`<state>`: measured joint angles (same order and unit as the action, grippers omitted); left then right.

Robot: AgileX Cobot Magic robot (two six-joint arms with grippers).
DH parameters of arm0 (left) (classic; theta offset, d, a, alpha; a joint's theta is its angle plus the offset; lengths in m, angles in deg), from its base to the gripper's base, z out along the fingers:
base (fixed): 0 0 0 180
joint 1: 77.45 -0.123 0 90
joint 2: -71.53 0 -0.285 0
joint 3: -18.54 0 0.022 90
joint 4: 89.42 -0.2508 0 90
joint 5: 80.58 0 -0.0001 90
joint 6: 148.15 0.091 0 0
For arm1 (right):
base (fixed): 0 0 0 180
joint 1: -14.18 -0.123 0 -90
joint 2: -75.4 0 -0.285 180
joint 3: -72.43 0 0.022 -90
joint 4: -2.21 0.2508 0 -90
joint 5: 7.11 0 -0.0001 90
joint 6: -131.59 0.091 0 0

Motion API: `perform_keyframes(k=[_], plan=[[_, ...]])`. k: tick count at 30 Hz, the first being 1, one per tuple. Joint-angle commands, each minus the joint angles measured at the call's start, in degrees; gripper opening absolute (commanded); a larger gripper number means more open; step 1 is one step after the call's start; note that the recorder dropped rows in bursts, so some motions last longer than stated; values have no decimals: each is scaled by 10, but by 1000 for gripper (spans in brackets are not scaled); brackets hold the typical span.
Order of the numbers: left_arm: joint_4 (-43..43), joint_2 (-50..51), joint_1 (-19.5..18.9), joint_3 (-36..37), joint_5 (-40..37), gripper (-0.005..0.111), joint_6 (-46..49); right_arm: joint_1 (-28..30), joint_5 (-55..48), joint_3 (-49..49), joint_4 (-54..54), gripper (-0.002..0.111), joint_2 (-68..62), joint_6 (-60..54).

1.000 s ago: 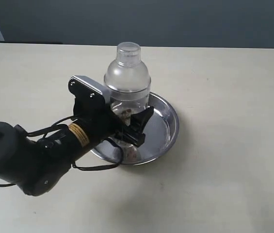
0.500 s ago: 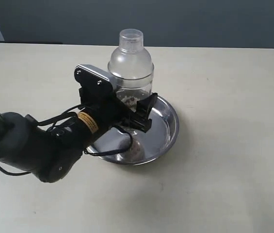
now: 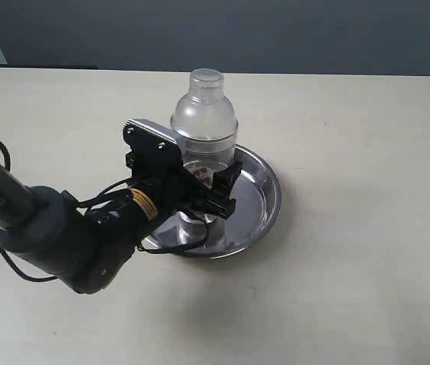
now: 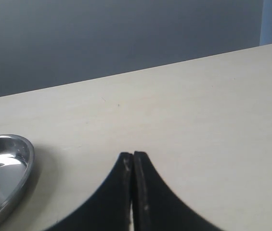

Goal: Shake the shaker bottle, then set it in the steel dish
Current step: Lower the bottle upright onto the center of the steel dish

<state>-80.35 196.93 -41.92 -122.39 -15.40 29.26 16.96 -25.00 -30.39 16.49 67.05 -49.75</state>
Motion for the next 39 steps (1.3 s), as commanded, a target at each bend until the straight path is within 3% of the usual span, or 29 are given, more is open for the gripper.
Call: perform_keyframes(k=[1, 12, 15, 29, 39], plan=[[9, 10, 0, -5, 40, 0, -1, -2, 4, 0, 0, -1, 3, -1], [2, 10, 0, -6, 17, 1, -1, -2, 4, 0, 0, -1, 3, -1], [-4, 10, 0, -6, 17, 5, -1, -2, 4, 0, 0, -1, 3, -1], [-12, 10, 0, -6, -14, 63, -1, -2, 4, 0, 0, -1, 3, -1], [-34, 10, 0, -6, -28, 95, 1, -2, 4, 0, 0, -1, 3, -1]])
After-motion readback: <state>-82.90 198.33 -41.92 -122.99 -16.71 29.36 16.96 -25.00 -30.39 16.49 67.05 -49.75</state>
